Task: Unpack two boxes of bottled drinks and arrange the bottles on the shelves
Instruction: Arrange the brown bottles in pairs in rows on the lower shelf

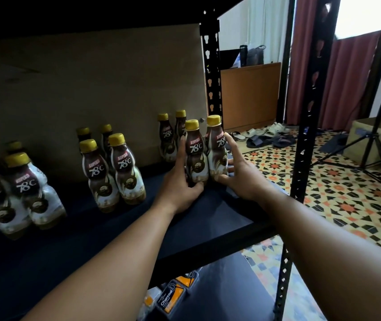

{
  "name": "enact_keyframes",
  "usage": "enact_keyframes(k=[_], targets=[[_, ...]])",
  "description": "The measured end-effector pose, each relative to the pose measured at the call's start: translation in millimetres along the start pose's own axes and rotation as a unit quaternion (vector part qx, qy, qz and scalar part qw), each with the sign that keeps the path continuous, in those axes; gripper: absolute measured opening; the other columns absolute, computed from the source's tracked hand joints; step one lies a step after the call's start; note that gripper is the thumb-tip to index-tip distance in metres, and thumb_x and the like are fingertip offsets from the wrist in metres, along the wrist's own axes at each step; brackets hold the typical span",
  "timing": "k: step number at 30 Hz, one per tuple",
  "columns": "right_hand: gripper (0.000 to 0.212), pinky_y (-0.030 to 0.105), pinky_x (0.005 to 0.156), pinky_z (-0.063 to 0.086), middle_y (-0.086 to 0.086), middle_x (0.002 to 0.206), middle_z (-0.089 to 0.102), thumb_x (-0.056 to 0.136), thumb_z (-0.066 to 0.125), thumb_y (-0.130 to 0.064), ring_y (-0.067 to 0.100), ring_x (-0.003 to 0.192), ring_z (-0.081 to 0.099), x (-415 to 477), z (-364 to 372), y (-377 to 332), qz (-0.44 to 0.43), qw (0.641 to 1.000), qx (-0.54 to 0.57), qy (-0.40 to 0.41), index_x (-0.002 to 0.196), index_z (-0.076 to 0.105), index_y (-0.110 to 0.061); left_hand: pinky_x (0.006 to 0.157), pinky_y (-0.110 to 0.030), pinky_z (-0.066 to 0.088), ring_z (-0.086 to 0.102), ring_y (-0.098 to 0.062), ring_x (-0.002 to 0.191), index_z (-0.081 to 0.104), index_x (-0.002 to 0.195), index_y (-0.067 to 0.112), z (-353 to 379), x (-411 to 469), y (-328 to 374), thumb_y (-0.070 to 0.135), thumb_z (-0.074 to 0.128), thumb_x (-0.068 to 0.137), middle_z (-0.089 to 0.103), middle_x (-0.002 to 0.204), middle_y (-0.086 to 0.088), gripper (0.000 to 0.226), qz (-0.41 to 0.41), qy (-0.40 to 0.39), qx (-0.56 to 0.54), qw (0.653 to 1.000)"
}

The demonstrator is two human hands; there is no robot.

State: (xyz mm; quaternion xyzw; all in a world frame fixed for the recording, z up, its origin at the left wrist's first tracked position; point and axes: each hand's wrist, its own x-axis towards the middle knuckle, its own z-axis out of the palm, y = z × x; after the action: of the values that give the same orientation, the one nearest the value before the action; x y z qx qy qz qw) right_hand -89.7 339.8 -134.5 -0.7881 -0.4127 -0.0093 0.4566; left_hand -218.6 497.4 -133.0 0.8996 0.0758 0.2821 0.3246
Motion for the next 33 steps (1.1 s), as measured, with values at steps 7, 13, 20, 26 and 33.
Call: enact_keyframes(k=[7,13,20,26,33], targets=[[0.115,0.050,0.096,0.057,0.004,0.128,0.064,0.093,0.074,-0.013,0.020,0.106,0.067,1.2,2.7,0.8,0.008,1.000,0.004,0.009,0.150,-0.010,-0.065,0.110,-0.045,0.047,0.052,-0.009,0.134,-0.017,0.150,0.060,0.5,0.9,-1.0,0.024,0.075,0.089,0.042,0.156,0.015,0.116,0.009,0.003,-0.010,1.000],[0.119,0.055,0.092,0.057,0.007,0.119,0.066,0.092,0.075,-0.016,0.026,0.100,0.069,3.3,5.6,1.9,0.012,1.000,-0.016,0.022,0.142,-0.014,-0.075,0.111,-0.042,0.046,0.053,-0.011,0.134,-0.019,0.150,0.060,0.2,0.1,0.9,0.026,0.074,0.090,0.044,0.155,0.015,0.115,0.003,0.000,-0.003,1.000],[0.115,0.043,0.091,0.058,-0.008,0.110,0.063,0.091,0.076,-0.018,0.018,0.100,0.069,0.5,2.1,1.3,0.013,1.000,-0.005,0.018,0.154,-0.011,-0.059,0.110,-0.037,0.043,0.050,-0.013,0.136,-0.020,0.149,0.059,-0.5,-0.8,3.3,0.029,0.073,0.091,0.043,0.156,0.015,0.114,-0.010,-0.004,0.007,1.000],[0.115,0.048,0.097,0.056,-0.011,0.116,0.059,0.090,0.077,-0.016,0.018,0.108,0.068,0.0,2.0,1.1,0.006,1.000,0.008,0.014,0.154,-0.008,-0.060,0.111,-0.033,0.041,0.049,-0.013,0.138,-0.019,0.152,0.054,0.0,-0.6,2.9,0.026,0.073,0.091,0.040,0.158,0.014,0.114,-0.012,-0.006,0.007,1.000],[0.117,0.050,0.097,0.056,-0.005,0.124,0.064,0.090,0.076,-0.014,0.019,0.109,0.068,2.1,3.3,3.1,0.004,1.000,0.005,0.014,0.151,-0.010,-0.064,0.110,-0.033,0.042,0.051,-0.014,0.136,-0.019,0.152,0.054,0.1,-1.0,2.8,0.028,0.073,0.091,0.042,0.157,0.013,0.114,-0.013,-0.005,0.011,1.000]])
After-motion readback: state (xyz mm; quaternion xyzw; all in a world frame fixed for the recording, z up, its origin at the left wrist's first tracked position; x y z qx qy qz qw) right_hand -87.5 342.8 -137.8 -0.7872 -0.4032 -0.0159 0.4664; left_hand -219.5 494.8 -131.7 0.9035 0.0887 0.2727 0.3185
